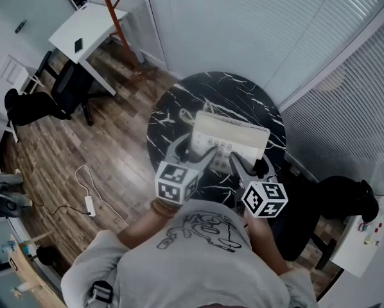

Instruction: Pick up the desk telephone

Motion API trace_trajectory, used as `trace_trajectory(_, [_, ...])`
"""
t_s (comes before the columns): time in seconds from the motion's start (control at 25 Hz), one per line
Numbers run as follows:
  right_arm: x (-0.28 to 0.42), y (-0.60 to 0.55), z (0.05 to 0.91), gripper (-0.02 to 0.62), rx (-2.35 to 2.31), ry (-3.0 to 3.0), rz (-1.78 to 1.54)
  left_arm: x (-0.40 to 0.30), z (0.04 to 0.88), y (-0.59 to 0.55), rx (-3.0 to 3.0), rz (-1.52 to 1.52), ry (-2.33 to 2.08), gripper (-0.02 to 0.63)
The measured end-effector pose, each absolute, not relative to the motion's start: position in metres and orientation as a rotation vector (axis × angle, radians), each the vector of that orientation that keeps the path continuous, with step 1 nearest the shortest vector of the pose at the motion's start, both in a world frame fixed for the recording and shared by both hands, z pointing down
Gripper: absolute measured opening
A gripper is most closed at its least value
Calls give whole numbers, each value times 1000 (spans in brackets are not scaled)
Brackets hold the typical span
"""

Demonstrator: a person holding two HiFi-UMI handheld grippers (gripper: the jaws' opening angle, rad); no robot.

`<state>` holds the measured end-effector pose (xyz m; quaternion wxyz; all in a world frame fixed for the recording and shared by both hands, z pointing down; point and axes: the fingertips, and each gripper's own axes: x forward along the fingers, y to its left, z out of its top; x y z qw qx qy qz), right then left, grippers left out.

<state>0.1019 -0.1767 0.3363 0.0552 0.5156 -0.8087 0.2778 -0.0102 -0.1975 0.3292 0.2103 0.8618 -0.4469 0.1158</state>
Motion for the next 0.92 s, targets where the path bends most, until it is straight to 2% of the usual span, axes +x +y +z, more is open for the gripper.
trace_trajectory(0.92, [113, -157, 339, 360, 1587, -2447, 866, 1, 330, -179, 2403, 325, -1237, 324])
